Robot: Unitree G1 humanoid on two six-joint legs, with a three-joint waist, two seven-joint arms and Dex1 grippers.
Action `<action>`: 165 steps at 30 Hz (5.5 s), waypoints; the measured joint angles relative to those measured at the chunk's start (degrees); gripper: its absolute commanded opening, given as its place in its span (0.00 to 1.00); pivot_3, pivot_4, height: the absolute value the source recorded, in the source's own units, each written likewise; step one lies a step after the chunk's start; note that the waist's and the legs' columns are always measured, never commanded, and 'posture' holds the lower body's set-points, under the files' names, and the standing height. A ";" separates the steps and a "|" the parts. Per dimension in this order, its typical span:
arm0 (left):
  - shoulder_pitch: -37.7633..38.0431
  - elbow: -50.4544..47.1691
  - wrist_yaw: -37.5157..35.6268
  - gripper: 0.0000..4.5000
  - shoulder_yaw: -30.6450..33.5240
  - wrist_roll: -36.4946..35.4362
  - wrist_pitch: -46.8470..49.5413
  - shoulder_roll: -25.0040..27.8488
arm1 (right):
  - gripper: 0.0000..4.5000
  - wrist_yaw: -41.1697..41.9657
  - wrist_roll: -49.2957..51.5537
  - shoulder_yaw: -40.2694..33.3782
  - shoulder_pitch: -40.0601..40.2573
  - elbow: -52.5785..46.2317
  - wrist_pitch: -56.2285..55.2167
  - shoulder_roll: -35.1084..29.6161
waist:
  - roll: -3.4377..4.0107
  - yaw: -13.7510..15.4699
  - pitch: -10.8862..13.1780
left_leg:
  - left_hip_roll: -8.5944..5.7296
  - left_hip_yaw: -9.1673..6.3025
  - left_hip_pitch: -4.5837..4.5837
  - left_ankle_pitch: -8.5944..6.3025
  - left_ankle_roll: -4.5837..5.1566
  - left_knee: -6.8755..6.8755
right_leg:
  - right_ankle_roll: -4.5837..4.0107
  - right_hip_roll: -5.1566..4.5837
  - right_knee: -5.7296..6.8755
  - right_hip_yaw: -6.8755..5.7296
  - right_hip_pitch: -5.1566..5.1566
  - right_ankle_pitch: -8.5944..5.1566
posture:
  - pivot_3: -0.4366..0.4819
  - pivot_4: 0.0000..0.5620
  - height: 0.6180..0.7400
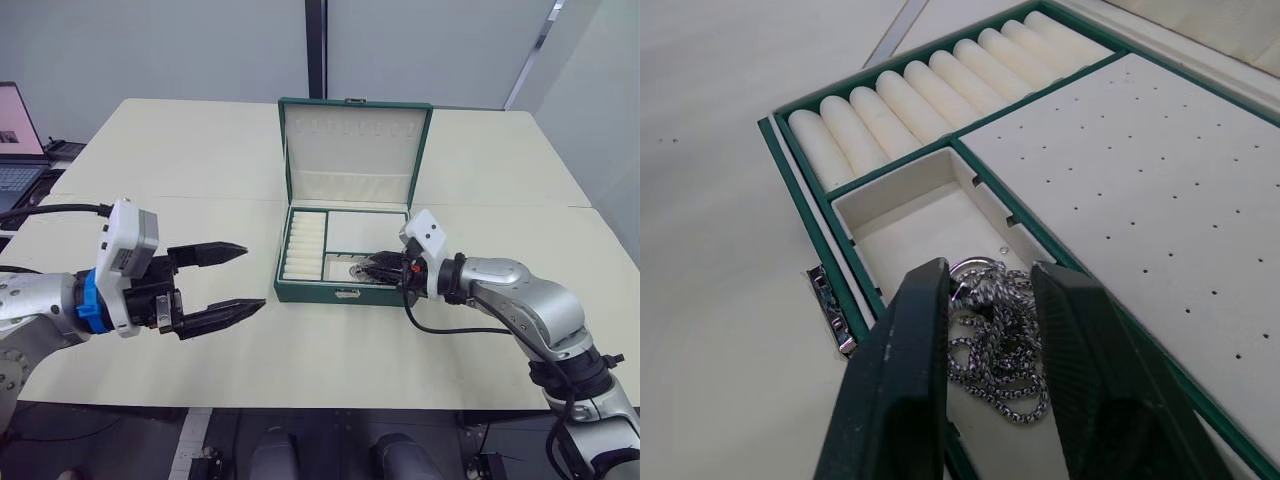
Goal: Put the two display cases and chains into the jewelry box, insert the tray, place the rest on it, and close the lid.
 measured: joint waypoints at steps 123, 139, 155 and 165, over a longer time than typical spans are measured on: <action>-18.74 34.61 -0.04 0.03 -28.56 43.18 -9.36 -20.42 | 0.01 3.40 -14.92 -5.92 12.67 -1.71 -0.14 -2.19 | -0.01 -0.02 -0.04 | 0.00 -0.01 0.05 0.14 -0.20 0.10 | 0.01 0.01 0.09 -0.07 0.17 0.01 | 0.48 0.27 1.00; -15.76 31.21 -0.78 0.03 -27.33 40.99 -7.52 -17.80 | 0.01 4.11 -10.55 -6.45 17.29 -8.29 3.07 -4.75 | -0.02 0.13 -0.04 | -0.02 -0.03 0.05 0.14 -0.19 0.11 | 0.01 0.02 0.08 -0.07 0.18 0.01 | 0.48 0.27 1.00; -5.68 21.38 -14.70 0.03 1.30 15.31 -2.70 -2.99 | 0.01 9.24 -6.66 -15.65 14.56 -3.97 -2.02 -13.39 | -0.02 -0.07 -0.01 | 0.01 -0.06 0.07 0.01 0.02 0.10 | 0.01 0.02 0.07 -0.11 0.18 0.00 | 0.48 0.27 1.00; 3.46 16.84 -21.51 0.03 13.09 2.77 8.80 3.75 | 0.01 15.12 -8.22 -13.06 -9.13 18.87 -9.32 -13.57 | 0.19 -0.75 0.13 | 0.01 0.00 0.08 0.01 0.03 0.06 | 0.00 0.00 0.07 -0.06 0.08 0.00 | 0.48 0.27 1.00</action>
